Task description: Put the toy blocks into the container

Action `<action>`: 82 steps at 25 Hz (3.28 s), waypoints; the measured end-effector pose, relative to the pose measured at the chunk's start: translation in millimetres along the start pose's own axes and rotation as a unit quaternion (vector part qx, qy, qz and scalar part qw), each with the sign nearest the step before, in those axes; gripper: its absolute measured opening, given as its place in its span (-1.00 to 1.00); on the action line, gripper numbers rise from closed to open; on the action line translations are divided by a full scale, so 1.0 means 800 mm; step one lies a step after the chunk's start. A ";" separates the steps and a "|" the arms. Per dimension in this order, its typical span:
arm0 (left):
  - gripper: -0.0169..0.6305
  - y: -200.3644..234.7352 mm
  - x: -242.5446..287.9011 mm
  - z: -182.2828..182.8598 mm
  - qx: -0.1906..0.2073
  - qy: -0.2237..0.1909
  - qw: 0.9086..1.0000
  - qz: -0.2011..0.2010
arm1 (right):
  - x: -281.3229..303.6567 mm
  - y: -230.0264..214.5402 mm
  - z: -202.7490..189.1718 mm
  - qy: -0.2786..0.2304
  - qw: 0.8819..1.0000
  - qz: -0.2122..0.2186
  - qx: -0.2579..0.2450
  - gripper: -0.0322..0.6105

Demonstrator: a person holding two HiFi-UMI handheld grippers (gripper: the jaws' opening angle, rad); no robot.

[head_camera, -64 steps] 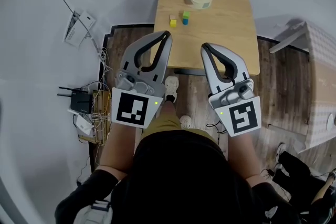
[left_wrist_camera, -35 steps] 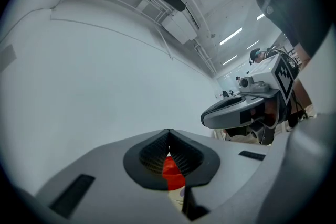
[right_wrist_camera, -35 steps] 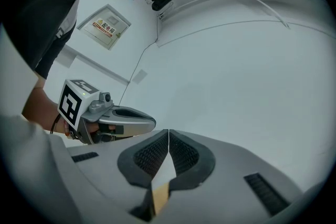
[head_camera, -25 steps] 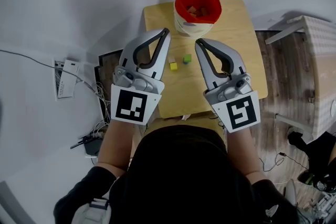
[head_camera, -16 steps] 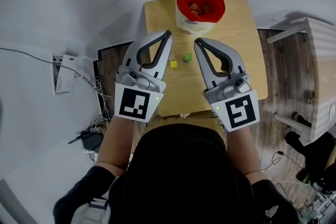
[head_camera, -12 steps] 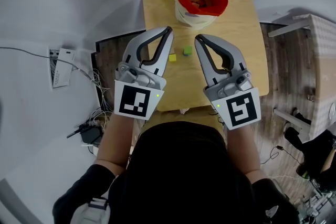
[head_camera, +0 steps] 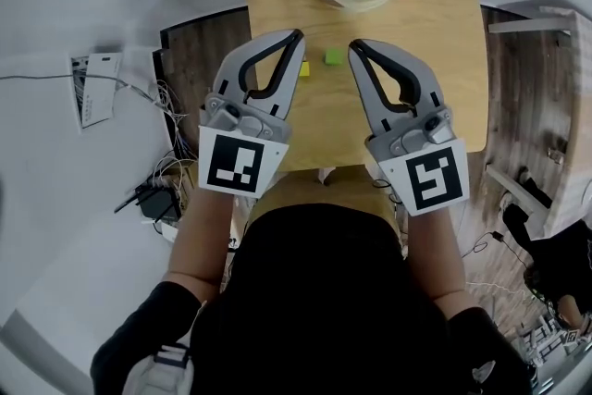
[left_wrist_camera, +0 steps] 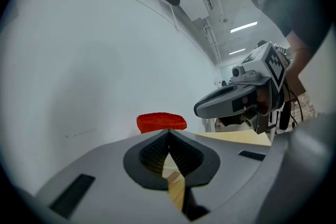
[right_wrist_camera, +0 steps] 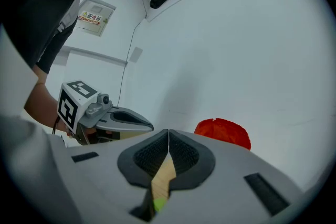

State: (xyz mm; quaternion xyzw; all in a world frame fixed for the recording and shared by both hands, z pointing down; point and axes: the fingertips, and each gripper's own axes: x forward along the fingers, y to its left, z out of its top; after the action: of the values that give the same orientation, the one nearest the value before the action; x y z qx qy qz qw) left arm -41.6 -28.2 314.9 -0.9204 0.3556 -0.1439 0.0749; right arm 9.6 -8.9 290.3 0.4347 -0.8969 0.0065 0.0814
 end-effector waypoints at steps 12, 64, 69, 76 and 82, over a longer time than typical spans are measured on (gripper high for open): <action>-0.92 -0.012 0.011 -0.027 -0.032 0.019 0.999 -0.003 | 0.014 0.005 -0.067 0.070 0.995 0.056 0.035 -0.46; -0.92 0.016 0.013 0.019 -0.024 -0.024 0.999 0.007 | 0.027 -0.002 0.008 0.027 0.999 0.018 -0.006 -0.31; -0.92 0.034 0.001 0.076 -0.001 -0.061 0.998 0.020 | 0.008 0.004 0.087 -0.021 0.999 0.003 -0.035 -0.31; -0.92 0.051 -0.004 0.114 0.021 -0.095 0.995 0.026 | 0.004 0.012 0.118 -0.047 0.997 -0.008 -0.063 -0.31; -0.92 0.054 0.017 0.113 0.020 -0.090 0.996 0.019 | 0.006 -0.014 0.105 -0.035 0.998 -0.020 -0.052 -0.31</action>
State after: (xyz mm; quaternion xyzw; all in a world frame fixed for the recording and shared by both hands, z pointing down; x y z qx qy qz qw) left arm -30.4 -65.9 221.7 -0.9211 0.3619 -0.0657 0.1277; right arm 3.4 -26.7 207.5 0.4481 -0.8892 -0.0573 0.0723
